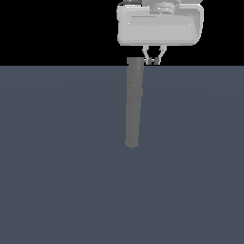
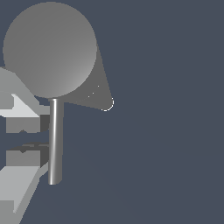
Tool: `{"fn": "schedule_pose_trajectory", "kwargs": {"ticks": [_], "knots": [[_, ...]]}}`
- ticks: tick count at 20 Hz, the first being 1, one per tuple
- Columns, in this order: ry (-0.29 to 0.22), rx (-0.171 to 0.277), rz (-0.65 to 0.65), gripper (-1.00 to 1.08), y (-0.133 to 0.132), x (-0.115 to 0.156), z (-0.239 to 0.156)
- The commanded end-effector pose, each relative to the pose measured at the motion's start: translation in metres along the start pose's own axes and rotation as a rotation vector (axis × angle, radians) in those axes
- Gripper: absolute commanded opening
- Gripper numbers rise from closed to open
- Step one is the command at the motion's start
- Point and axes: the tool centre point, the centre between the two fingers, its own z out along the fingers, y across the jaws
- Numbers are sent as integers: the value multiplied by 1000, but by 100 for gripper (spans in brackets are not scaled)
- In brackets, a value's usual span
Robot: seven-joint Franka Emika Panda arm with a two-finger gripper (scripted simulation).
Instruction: Turn on the faucet by rotating a designated handle.
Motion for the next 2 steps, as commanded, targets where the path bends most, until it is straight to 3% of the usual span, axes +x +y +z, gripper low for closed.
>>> {"fn": "schedule_pose_trajectory", "kwargs": {"ticks": [1,2], "knots": [[36,-6,14,-100,9,24,-3],[36,-6,14,-100,9,24,-3]]}}
